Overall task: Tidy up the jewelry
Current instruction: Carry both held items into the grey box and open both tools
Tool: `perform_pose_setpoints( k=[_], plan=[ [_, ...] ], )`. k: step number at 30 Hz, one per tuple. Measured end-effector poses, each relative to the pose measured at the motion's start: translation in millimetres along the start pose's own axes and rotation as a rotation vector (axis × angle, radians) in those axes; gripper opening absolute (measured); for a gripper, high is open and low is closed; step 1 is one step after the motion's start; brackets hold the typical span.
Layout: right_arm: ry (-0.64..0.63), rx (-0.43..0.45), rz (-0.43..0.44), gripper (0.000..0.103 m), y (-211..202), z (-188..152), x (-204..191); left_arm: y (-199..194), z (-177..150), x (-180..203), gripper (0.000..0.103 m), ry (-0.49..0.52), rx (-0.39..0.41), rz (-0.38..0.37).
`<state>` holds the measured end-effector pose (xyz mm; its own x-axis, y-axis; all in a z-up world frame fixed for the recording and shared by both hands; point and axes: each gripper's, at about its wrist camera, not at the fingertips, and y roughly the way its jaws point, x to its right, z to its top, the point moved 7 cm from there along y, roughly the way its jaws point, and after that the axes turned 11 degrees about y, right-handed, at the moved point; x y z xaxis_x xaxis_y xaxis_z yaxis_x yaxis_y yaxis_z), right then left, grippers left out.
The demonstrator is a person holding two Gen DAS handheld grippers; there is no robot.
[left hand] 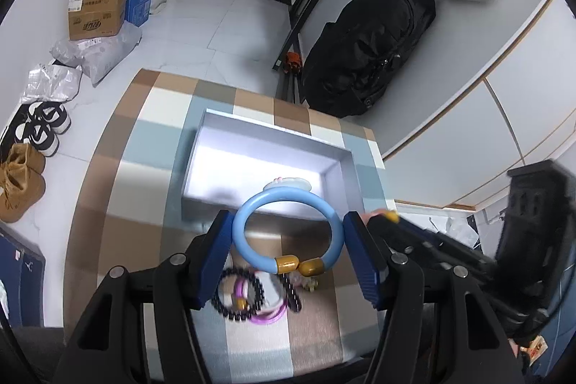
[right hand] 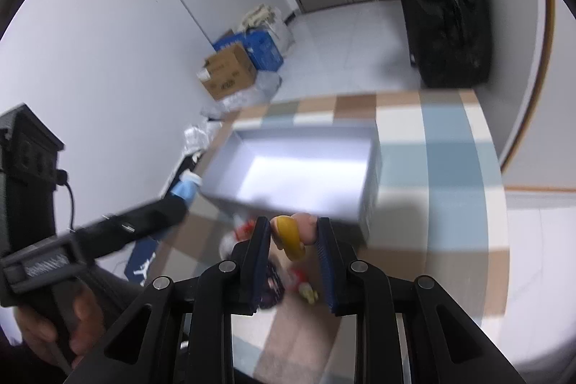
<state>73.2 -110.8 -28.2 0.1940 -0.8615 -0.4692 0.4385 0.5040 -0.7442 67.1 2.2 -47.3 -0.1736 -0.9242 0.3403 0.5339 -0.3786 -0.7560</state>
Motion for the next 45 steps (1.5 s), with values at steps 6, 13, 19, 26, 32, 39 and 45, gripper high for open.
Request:
perform_pose_setpoints(
  k=[6, 13, 19, 26, 32, 39, 45],
  plan=[
    [-0.035, 0.026, 0.026, 0.025, 1.7, 32.4, -15.5, 13.1, 20.6, -5.4, 0.057, 0.0, -0.015, 0.004],
    [-0.034, 0.016, 0.04, 0.025, 25.3, 51.2, -11.1, 39.6, 39.5, -8.4, 0.057, 0.011, -0.052, -0.006],
    [0.002, -0.027, 0.028, 0.025, 49.6, 52.1, 3.2, 61.4, 38.4, -17.7, 0.057, -0.015, -0.094, -0.029],
    [0.047, -0.074, 0.014, 0.025, 71.0, 51.5, 16.9, 75.7, 38.8, -22.0, 0.057, -0.067, -0.121, -0.097],
    [0.073, -0.101, 0.0, 0.025, 83.6, 49.4, 23.7, 82.3, 42.0, -20.7, 0.057, -0.107, -0.131, -0.18],
    [0.065, -0.095, -0.011, 0.029, 87.6, 52.3, 26.5, 84.0, 43.7, -24.4, 0.062, -0.172, -0.144, -0.235],
    [0.057, -0.061, 0.001, 0.055, 77.7, 54.7, 25.8, 70.0, 47.2, -18.0, 0.087, -0.152, -0.098, -0.263]
  ],
)
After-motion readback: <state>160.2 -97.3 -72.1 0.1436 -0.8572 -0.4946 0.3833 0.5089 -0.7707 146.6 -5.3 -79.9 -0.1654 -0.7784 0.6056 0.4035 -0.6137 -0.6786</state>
